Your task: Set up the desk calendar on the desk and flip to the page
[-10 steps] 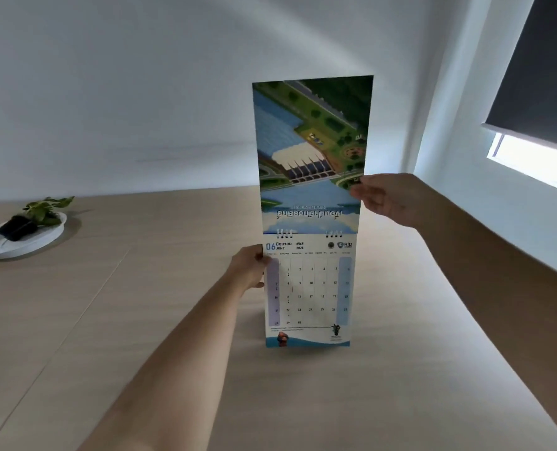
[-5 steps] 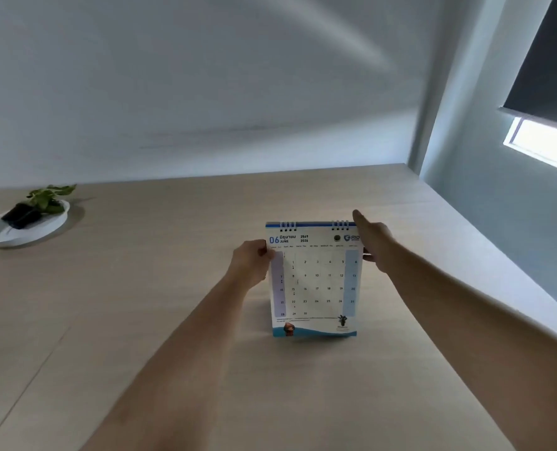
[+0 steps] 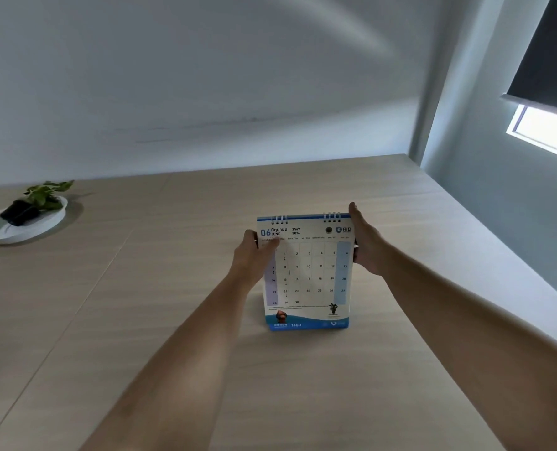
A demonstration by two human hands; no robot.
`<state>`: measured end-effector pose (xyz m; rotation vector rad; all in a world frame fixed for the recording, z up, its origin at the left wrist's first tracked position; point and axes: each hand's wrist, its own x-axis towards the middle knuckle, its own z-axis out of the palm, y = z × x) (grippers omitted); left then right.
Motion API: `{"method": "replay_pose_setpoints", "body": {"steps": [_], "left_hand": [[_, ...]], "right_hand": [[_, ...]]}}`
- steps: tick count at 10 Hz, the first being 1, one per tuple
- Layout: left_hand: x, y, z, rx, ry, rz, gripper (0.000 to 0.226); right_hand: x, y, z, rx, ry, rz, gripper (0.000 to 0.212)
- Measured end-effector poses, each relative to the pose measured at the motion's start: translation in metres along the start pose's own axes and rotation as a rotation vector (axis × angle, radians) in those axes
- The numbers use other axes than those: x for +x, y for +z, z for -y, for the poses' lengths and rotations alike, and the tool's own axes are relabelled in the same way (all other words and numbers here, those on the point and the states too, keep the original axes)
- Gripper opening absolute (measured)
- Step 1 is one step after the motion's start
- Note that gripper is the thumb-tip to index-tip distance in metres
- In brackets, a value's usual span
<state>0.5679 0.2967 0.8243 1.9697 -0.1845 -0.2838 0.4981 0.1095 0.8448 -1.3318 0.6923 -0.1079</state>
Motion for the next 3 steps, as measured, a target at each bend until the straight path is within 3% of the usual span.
{"method": "replay_pose_setpoints", "body": {"steps": [2, 3], "left_hand": [[-0.008, -0.008, 0.009, 0.119, -0.048, 0.06, 0.046], [-0.048, -0.027, 0.044, 0.214, -0.098, 0.047, 0.035]], "right_hand": [[-0.017, -0.003, 0.001, -0.198, -0.084, -0.089, 0.065], [-0.041, -0.03, 0.0, -0.042, -0.49, -0.188, 0.055]]}}
